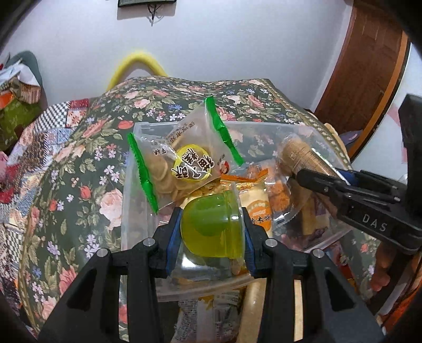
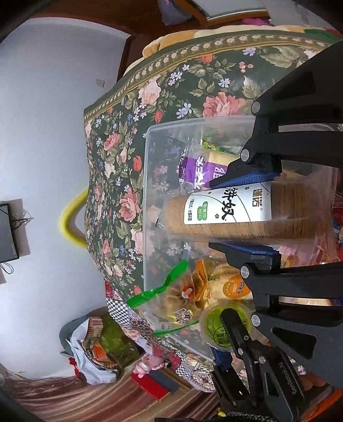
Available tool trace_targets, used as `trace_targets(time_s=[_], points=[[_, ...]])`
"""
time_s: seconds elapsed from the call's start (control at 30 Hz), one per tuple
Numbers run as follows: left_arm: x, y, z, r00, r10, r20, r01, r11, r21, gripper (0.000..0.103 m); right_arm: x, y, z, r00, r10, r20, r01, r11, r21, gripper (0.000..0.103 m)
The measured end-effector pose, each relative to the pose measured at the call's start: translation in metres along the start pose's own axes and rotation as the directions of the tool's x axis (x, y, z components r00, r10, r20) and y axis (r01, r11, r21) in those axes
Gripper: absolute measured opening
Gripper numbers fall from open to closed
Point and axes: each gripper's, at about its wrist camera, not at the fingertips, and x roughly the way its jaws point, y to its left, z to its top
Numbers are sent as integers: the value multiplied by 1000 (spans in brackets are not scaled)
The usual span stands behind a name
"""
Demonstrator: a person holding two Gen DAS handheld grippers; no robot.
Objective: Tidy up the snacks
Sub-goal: 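Carry the jelly cup and cracker roll over the box and release both inside, then withdraw both tools from the box toward the remaining snacks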
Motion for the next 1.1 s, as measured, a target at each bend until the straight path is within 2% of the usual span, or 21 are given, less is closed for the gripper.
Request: trace_targets(time_s=[0.23,0.3,0.37,0.47,0.63,0.8,0.97,1.1], points=[[-6,6,-2,1000,-4,-11,3,1000,-31,45,-3,-2,-5,999,22,-39,-22,1000,1,38],[-10,6,-4,1000,-4,-15,3,999,-41,51,-7,-1,-10,999,18,-44,-18,1000,-4,38],[-16,6,-6,1000,-7,-12,7,999,-41,53,-14,1,-14,999,8,-40,-9,1000,-16,39],[-28,5,-10,1000,-11,-5,11,999,-36,56,-26,4,-18,1000,6,-29,-7,1000,-22,44],[-49,1,-17,1000,-19,11,19,1000,-23,69,-44,7,-29,1000,14,-15,-14,1000,-19,51],[-63,-2,-30,1000,-27,-3,27,1000,-4,73,-56,14,-48,1000,14,-14,-15,1000,-9,82],[-73,-3,-48,999,-47,-27,47,999,-2,78,-46,23,-68,997,8,-73,-9,1000,-14,86],[-73,-6,-56,998,-37,-48,37,999,12,78,-28,25,-80,991,-17,-129,15,1000,-23,86]])
